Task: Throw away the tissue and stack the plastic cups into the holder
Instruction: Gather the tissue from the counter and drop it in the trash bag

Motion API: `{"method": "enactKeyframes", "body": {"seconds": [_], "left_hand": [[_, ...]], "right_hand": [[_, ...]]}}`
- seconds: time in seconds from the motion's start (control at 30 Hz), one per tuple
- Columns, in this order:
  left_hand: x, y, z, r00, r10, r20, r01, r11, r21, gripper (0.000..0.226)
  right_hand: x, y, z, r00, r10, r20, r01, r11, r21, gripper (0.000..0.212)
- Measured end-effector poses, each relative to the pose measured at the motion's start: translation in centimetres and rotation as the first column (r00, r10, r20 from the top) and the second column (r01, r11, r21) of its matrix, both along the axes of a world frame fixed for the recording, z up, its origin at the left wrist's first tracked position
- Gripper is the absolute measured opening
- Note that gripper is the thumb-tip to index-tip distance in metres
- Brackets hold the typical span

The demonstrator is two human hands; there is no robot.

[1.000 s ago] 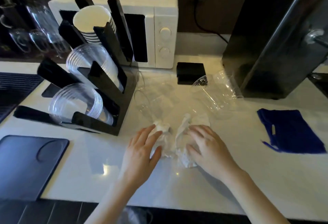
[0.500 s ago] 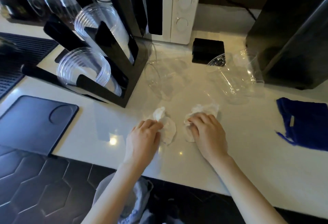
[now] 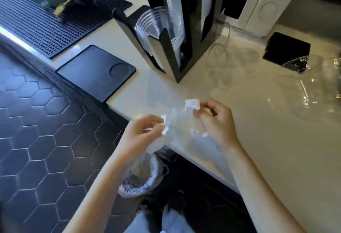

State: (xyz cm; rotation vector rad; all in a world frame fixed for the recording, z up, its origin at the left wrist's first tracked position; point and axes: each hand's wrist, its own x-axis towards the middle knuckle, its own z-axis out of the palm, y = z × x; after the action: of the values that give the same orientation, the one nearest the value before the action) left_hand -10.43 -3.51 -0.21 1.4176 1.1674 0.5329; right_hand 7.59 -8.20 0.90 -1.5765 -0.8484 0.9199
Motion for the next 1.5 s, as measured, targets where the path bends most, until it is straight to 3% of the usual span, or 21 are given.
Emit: {"method": "enactKeyframes", "body": {"seconds": [0.07, 0.17, 0.27, 0.4, 0.57, 0.67, 0.83, 0.93, 1.07, 1.13, 1.2, 1.27, 1.5], "left_hand": [[-2.7, -0.5, -0.4, 0.999, 0.043, 0.023, -0.041, 0.995, -0.09, 0.017], [-6.9, -1.9, -2.6, 0.979, 0.204, 0.017, -0.196, 0.957, -0.214, 0.011], [-11.2, -3.9, -6.3, 0.933, 0.352, -0.074, -0.359, 0.892, -0.275, 0.007], [-15.9, -5.9, -11.1, 0.879, 0.449, -0.163, -0.478, 0.819, -0.318, 0.014], [-19.7, -6.5, -17.0, 0.864, 0.427, -0.267, -0.501, 0.782, -0.37, 0.031], [-21.0, -6.3, -20.9, 0.86, 0.395, -0.323, -0.505, 0.755, -0.419, 0.027], [-21.6, -5.1, -27.9, 0.821, 0.414, -0.393, -0.56, 0.716, -0.416, 0.033], [-21.3, -4.8, -32.5, 0.82, 0.427, -0.381, -0.569, 0.687, -0.452, 0.035], [-20.8, -4.1, -40.4, 0.833, 0.379, -0.402, -0.546, 0.683, -0.485, 0.043], [-20.5, -3.4, -44.9, 0.832, 0.372, -0.411, -0.546, 0.68, -0.49, 0.052], [-20.1, -2.4, -49.0, 0.825, 0.377, -0.422, -0.557, 0.668, -0.494, 0.046], [-19.6, -1.6, -52.9, 0.827, 0.375, -0.419, -0.555, 0.662, -0.503, 0.038], [-17.9, 1.0, -63.8, 0.841, 0.26, -0.474, -0.478, 0.766, -0.429, 0.043]], "right_hand": [[-2.2, 0.1, 0.7, 0.994, 0.055, -0.096, -0.054, 0.998, 0.018, 0.016], [-6.4, 0.5, 0.7, 0.942, 0.159, -0.297, -0.16, 0.987, 0.02, 0.008], [-11.1, 0.7, -0.8, 0.897, 0.252, -0.364, -0.279, 0.96, -0.024, 0.016], [-16.5, 0.4, -5.3, 0.894, 0.348, -0.282, -0.404, 0.899, -0.171, 0.014], [-20.2, -0.2, -13.6, 0.931, 0.294, -0.215, -0.358, 0.85, -0.388, 0.014], [-21.2, -0.5, -18.6, 0.932, 0.34, -0.123, -0.354, 0.786, -0.507, 0.008], [-21.4, 0.9, -27.4, 0.912, 0.411, 0.004, -0.309, 0.692, -0.653, 0.028], [-21.3, 1.9, -33.5, 0.896, 0.44, 0.057, -0.275, 0.651, -0.708, 0.03], [-21.6, 3.5, -41.8, 0.909, 0.408, 0.087, -0.228, 0.661, -0.715, 0.011], [-21.8, 4.4, -46.4, 0.895, 0.432, 0.114, -0.231, 0.665, -0.71, 0.013], [-22.0, 5.1, -50.9, 0.882, 0.453, 0.131, -0.238, 0.666, -0.707, 0.015], [-22.1, 5.5, -55.5, 0.823, 0.542, 0.169, -0.278, 0.645, -0.712, 0.017], [-23.2, 7.7, -67.7, 0.552, 0.806, 0.212, -0.391, 0.475, -0.788, 0.022]]}}
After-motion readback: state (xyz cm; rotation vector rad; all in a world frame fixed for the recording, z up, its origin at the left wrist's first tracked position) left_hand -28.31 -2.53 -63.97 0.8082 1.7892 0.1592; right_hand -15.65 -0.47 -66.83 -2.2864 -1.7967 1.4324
